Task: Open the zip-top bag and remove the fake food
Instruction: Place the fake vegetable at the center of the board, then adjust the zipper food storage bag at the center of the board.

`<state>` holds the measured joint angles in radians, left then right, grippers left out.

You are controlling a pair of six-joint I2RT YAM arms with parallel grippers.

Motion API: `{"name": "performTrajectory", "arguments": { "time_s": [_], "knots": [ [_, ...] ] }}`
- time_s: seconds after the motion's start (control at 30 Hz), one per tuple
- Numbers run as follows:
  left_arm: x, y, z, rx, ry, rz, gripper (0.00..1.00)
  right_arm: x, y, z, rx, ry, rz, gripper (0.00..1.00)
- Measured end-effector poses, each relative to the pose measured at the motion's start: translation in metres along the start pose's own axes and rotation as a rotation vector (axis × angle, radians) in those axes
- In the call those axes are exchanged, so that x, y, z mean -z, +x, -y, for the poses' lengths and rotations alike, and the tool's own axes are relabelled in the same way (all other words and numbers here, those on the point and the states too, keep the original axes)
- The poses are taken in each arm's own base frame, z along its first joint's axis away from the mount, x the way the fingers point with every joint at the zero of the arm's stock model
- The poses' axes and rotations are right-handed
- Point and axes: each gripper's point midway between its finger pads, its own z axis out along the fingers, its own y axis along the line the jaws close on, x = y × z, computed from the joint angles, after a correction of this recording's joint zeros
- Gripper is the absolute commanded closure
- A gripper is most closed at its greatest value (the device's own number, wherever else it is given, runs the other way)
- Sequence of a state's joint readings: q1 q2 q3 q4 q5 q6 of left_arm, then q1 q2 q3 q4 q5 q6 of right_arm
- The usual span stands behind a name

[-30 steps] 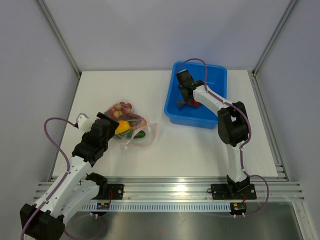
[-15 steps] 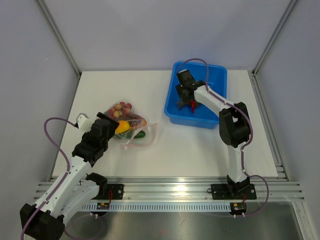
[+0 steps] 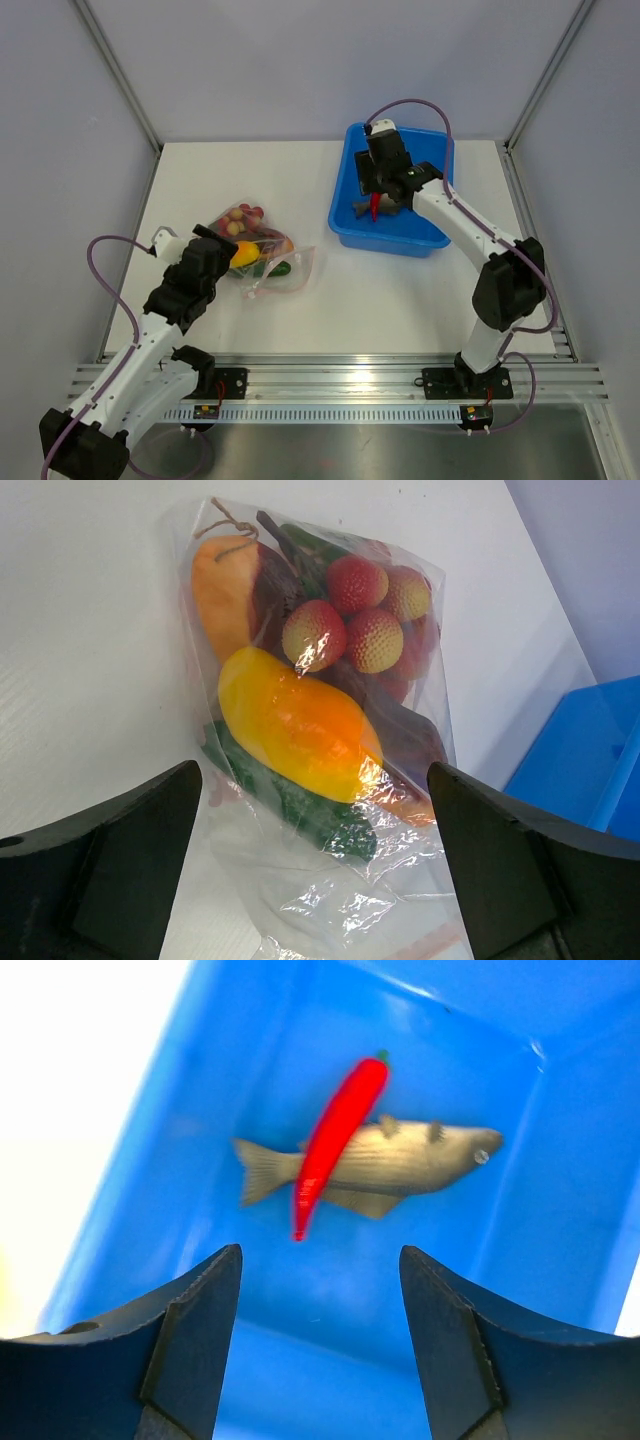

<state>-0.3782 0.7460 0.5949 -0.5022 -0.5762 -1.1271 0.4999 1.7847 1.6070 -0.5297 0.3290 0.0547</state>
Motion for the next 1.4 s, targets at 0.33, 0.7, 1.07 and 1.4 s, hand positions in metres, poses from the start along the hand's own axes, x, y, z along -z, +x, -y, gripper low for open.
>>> {"name": "performTrajectory", "arguments": {
  "time_s": [0.33,0.7,1.07,1.4],
  "knots": [
    [0.004,-0.007,0.002,0.025,0.015,0.024,0.01,0.088,0.003,-0.086,-0.038,-0.27,0.131,0.24],
    [-0.002,-0.001,-0.007,0.055,-0.013,0.03,0.01,0.12,0.038,-0.143,-0.257,-0.572,0.073,0.01],
    [-0.015,0.01,-0.019,0.08,-0.063,0.035,0.01,0.141,0.046,-0.184,-0.37,-0.784,0.029,0.01],
    [-0.019,0.007,-0.022,0.088,-0.086,0.061,0.01,0.16,0.05,-0.224,-0.418,-0.929,-0.021,0.01]
  ]
}}
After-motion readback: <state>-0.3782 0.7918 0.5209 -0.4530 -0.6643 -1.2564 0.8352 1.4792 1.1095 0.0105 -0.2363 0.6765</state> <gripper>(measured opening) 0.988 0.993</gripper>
